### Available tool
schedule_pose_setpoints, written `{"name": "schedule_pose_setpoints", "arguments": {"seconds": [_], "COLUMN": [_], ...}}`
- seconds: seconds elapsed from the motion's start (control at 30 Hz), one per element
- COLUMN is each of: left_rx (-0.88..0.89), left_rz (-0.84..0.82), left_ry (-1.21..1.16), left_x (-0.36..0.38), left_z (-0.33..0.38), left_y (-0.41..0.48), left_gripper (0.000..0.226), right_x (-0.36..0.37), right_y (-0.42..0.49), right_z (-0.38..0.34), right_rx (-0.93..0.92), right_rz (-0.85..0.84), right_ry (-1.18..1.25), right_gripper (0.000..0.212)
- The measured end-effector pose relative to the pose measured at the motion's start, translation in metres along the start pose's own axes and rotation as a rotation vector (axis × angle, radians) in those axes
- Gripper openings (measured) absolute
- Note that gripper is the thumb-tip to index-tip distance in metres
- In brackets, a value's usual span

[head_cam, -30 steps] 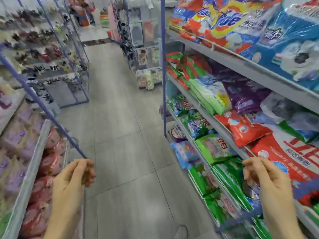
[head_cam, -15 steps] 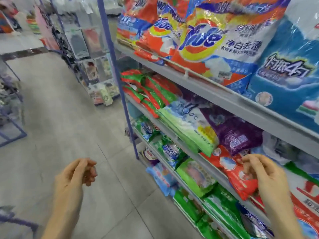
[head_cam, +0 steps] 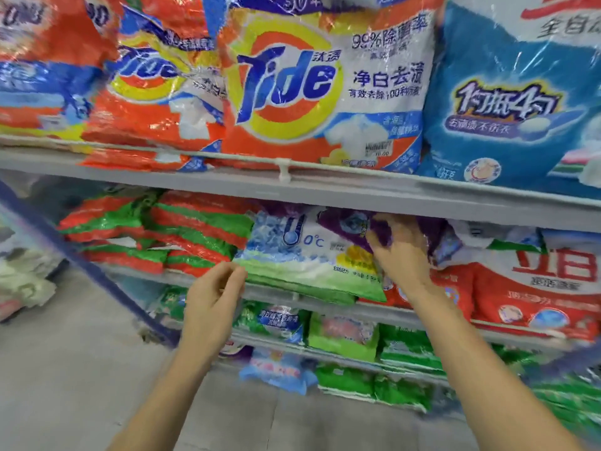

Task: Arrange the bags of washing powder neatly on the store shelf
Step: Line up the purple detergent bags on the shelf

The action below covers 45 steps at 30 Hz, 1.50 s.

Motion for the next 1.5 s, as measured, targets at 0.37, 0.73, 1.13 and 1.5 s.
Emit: {"name": "schedule_pose_setpoints", "arguments": {"seconds": [0.37, 0.73, 1.13, 1.5], "left_rx": [0.344, 0.344, 0.049, -0.163], "left_rz": [-0.228, -0.256, -0.782, -1.025], "left_ry": [0.632, 0.809, -0.06, -0.568], "left_x": [0.117, 0.133, 0.192, 0.304], "left_z": [-0.018, -0.039, 0.039, 0.146], "left_y": [0.073, 0.078, -0.024, -0.126], "left_gripper": [0.043, 0.062, 0.093, 0.015], "right_x": [0.054, -0.002, -0.138, -0.262], "right_y": [-0.005, -0.053, -0.096, -0.183], "right_z": [0.003, 0.011, -0.005, 0.129], "right_rx": [0.041, 0.246, 0.178, 0.619], "right_rz": [-0.064, 0.07, 0.286, 0.708], "right_ry": [-0.088, 0.432, 0.614, 1.164], "right_gripper": [0.028, 0.023, 0.029, 0.011]}}
Point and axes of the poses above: each hand's wrist, its own y-axis towards the middle knuckle, its own x-axis out of the palm, z = x × y, the point moved 10 cm from there along y, towards the middle knuckle, and after that the axes turned 2 degrees about -x, right-handed, at the moved point
